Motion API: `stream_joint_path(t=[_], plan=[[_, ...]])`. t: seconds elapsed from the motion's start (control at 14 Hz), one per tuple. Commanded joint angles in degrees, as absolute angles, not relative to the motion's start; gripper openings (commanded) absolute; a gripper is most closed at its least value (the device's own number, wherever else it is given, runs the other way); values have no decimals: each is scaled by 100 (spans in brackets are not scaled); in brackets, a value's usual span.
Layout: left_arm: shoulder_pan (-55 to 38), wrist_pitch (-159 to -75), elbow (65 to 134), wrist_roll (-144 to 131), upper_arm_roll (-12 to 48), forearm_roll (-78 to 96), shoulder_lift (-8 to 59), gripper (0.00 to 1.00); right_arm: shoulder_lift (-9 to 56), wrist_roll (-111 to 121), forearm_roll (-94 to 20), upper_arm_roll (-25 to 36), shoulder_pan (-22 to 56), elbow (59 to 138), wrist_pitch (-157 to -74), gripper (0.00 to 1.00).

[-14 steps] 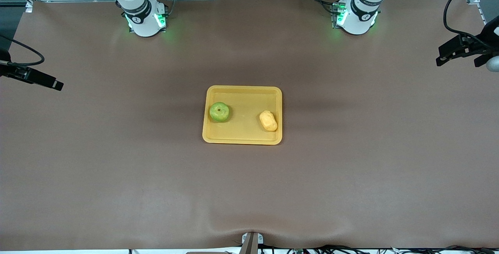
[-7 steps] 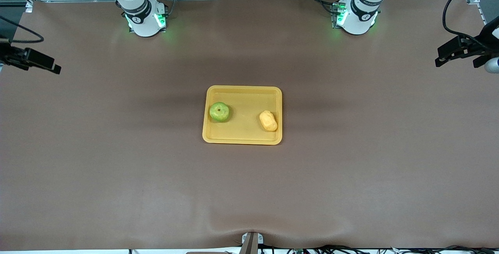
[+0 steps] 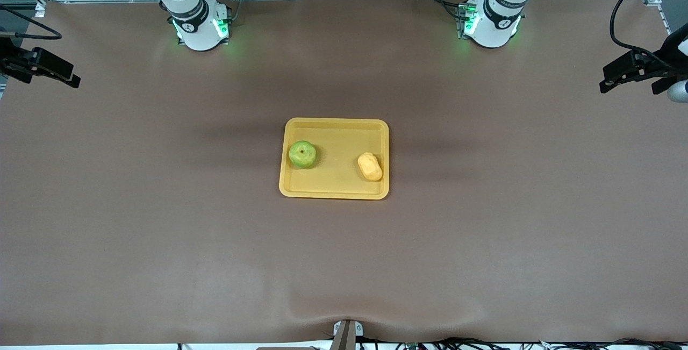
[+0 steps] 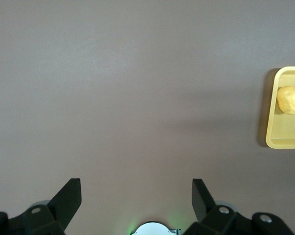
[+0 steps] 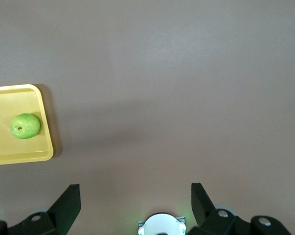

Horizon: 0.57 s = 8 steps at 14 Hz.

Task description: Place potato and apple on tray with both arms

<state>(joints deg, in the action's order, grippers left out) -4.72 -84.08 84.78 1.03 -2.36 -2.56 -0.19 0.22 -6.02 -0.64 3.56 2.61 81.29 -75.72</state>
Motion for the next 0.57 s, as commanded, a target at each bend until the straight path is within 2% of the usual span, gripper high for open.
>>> stream_joint_path(t=[0.0,0.5], plan=[[-457,-8437,8446,9,-237,-123,0,100,-26,-536,70,334,272,8060,-7541,100],[-457,-8429,8464,9,-237,-132,35,100,-61,-501,-132,387,255,8208,-7558,100]])
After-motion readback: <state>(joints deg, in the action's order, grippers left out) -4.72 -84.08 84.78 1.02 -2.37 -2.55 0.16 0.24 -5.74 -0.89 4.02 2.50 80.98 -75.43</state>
